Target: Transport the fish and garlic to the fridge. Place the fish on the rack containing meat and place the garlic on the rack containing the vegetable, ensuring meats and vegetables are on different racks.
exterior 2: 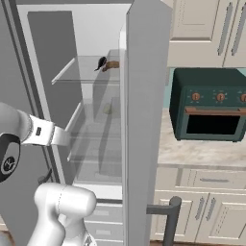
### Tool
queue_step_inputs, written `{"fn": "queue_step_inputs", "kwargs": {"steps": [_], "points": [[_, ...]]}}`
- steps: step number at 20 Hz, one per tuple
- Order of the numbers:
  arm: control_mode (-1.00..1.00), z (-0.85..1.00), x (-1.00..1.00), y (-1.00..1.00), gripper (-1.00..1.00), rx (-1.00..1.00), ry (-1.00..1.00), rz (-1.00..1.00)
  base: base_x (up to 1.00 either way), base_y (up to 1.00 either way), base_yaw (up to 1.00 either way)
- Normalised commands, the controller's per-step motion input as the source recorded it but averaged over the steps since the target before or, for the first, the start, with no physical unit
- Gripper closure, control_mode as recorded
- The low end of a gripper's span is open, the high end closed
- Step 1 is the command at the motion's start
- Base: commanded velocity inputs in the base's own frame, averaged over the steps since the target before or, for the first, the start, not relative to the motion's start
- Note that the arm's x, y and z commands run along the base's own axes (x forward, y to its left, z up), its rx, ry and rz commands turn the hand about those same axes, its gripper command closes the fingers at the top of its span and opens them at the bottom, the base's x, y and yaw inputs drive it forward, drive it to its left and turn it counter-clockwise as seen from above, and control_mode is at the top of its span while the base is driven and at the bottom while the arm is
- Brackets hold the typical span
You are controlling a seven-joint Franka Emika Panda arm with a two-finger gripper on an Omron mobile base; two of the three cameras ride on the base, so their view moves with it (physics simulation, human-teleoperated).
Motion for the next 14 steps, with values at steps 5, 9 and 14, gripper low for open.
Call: {"fn": "queue_step_inputs", "kwargs": {"steps": [5,9,14], "points": [[-1.00,0.00,0.30,-0.32,1.00,0.00,-0.01,-0.06,0.00,0.00,0.00],[-1.00,0.00,0.47,-0.26,1.00,0.01,0.00,0.11,0.00,0.00,0.00],[-1.00,-0.16,0.68,-0.03,1.00,0.00,0.00,0.12,0.00,0.00,0.00]]}}
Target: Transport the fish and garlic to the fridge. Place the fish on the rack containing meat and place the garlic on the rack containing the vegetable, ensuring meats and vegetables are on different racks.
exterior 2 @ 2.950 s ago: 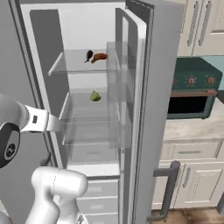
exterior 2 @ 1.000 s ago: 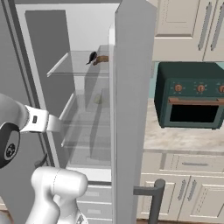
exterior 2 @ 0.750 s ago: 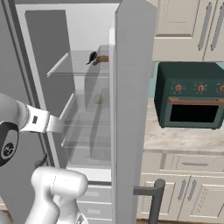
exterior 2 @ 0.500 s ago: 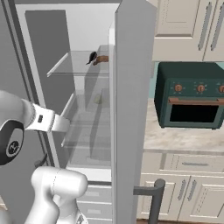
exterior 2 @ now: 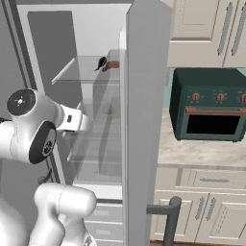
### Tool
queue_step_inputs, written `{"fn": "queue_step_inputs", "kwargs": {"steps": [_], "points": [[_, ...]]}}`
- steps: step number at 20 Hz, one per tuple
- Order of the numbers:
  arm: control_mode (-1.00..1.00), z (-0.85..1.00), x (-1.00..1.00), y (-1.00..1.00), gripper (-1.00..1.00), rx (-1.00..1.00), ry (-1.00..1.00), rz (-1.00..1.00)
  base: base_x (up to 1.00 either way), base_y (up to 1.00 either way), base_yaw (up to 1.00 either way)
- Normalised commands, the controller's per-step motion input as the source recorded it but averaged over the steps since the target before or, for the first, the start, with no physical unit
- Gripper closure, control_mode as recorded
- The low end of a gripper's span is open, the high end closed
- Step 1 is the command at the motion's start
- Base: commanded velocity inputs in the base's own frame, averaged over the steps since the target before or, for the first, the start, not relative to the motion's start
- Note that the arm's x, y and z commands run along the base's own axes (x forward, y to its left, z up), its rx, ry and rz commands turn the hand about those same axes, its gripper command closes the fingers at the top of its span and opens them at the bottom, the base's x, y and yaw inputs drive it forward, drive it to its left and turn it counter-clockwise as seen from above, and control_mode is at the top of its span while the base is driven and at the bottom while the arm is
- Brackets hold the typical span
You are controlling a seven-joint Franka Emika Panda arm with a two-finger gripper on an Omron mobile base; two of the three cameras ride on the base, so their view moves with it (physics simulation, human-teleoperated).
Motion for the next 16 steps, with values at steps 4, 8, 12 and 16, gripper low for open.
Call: {"fn": "queue_step_inputs", "kwargs": {"steps": [4,8,12,16], "points": [[-1.00,-0.37,0.82,0.00,1.00,0.00,0.00,0.07,0.00,0.00,0.00],[-1.00,-0.26,0.81,0.00,1.00,-0.02,0.00,0.00,0.00,0.00,0.00],[-1.00,-0.24,0.83,0.00,1.00,0.00,0.00,0.00,0.00,0.00,0.00],[-1.00,-0.38,0.68,0.00,1.00,0.00,0.08,0.00,0.00,0.00,0.00]]}}
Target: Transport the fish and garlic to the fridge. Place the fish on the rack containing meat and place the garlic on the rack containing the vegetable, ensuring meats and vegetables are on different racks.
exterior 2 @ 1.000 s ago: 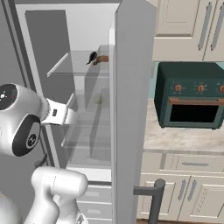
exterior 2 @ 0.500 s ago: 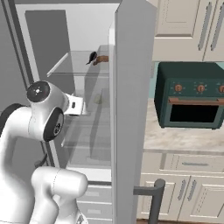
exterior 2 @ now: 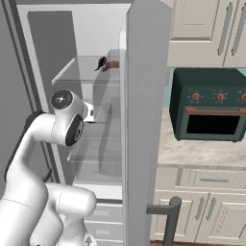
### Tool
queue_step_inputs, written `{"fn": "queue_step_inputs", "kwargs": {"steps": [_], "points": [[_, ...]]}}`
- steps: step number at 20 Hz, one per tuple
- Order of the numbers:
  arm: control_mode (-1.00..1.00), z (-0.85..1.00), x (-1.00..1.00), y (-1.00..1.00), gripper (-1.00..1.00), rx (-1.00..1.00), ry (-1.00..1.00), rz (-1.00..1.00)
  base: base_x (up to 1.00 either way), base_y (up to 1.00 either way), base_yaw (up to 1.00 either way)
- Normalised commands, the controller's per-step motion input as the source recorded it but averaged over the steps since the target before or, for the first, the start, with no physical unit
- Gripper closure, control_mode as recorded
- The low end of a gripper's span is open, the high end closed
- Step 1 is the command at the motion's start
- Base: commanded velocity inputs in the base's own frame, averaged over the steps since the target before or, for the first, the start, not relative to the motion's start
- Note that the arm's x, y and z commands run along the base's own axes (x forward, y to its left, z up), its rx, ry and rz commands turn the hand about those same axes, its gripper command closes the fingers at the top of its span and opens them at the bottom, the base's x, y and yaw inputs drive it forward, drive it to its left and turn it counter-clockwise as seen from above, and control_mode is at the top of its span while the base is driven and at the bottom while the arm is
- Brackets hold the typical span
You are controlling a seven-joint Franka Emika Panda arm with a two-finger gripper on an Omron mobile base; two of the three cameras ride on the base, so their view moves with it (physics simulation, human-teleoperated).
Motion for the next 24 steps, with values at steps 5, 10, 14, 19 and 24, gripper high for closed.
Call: {"fn": "queue_step_inputs", "kwargs": {"steps": [5,10,14,19,24], "points": [[-1.00,-0.42,0.70,0.00,1.00,0.00,0.06,0.00,0.00,0.00,0.00],[-1.00,-0.43,0.62,0.00,1.00,0.00,0.01,0.00,0.00,0.00,0.00],[-1.00,-0.45,0.63,0.00,1.00,0.00,0.01,0.00,0.00,0.00,0.00],[-1.00,-0.39,0.53,-0.02,1.00,0.00,0.03,0.02,0.00,0.00,0.00],[-1.00,-0.27,0.54,-0.04,1.00,0.00,0.06,0.04,0.00,0.00,0.00]]}}
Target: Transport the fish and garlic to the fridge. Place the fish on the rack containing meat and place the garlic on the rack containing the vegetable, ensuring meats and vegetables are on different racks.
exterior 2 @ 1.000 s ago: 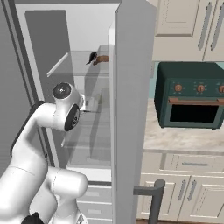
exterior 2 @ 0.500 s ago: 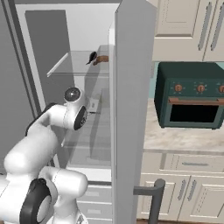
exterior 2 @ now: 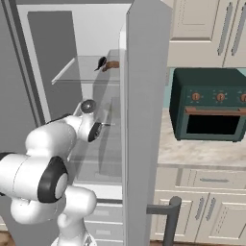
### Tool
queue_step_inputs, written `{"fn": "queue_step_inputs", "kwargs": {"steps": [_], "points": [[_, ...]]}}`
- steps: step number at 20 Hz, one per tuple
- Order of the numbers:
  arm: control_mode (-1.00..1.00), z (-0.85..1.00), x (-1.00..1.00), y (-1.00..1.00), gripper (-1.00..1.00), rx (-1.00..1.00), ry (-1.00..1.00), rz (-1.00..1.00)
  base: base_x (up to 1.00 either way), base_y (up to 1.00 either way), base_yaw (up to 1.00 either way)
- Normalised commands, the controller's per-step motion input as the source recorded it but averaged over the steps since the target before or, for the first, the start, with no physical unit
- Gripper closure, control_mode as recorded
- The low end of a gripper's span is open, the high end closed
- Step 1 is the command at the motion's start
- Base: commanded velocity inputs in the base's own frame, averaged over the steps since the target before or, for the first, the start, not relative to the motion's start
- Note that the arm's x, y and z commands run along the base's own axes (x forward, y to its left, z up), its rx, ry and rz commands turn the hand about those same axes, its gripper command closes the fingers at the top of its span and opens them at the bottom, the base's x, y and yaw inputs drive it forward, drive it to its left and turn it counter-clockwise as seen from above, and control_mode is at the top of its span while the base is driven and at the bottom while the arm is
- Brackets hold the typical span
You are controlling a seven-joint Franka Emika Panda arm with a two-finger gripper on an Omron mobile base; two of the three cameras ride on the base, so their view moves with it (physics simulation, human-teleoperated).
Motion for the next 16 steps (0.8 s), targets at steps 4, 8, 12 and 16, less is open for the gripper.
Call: {"fn": "queue_step_inputs", "kwargs": {"steps": [4,8,12,16], "points": [[-1.00,-0.43,0.64,0.00,1.00,0.00,0.13,0.02,0.00,0.00,0.00],[-1.00,-0.36,0.67,0.00,1.00,0.00,0.09,0.00,0.00,0.00,0.00],[-1.00,-0.39,0.24,0.00,1.00,0.00,0.02,0.00,0.00,0.00,0.00],[-1.00,-0.44,0.00,0.00,1.00,-0.03,0.00,0.00,0.00,0.00,0.00]]}}
